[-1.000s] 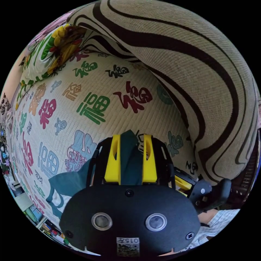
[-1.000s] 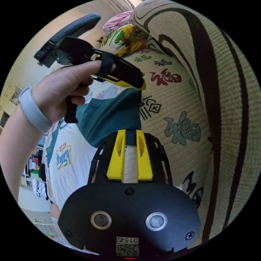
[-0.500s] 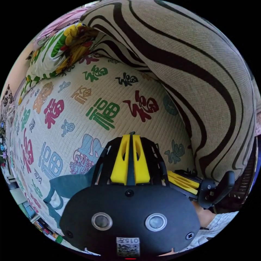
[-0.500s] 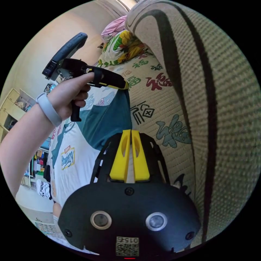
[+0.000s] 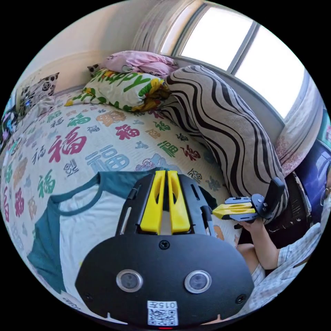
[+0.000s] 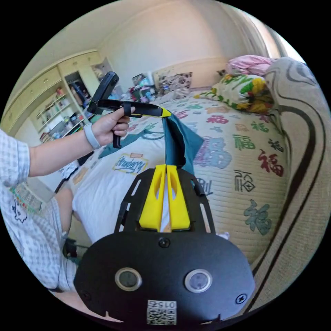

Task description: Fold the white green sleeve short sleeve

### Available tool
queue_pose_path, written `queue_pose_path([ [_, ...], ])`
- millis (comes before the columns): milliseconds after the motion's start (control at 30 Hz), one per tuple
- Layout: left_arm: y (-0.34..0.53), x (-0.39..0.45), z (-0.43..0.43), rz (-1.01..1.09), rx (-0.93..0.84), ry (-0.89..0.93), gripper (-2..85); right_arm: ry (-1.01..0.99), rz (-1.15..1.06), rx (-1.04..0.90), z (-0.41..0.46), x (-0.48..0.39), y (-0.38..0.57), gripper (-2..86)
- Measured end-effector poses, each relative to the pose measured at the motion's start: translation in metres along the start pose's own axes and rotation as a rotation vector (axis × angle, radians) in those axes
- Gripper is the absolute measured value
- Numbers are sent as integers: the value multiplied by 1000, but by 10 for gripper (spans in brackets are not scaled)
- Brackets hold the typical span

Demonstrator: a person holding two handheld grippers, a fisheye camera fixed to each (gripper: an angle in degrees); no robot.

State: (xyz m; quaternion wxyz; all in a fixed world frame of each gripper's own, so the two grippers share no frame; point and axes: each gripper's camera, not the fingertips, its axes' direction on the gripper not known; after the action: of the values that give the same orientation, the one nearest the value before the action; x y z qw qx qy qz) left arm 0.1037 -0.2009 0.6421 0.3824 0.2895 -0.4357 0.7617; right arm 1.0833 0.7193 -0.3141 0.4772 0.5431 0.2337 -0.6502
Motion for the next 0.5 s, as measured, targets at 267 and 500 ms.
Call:
queue_pose_path([
  [267, 180, -110, -37, -309, -98, -54, 77, -120, -112, -329, 57, -14, -6, 39],
  [500, 89, -128, -1, -186, -68, 22, 111, 105, 265, -159, 57, 45, -15, 67],
])
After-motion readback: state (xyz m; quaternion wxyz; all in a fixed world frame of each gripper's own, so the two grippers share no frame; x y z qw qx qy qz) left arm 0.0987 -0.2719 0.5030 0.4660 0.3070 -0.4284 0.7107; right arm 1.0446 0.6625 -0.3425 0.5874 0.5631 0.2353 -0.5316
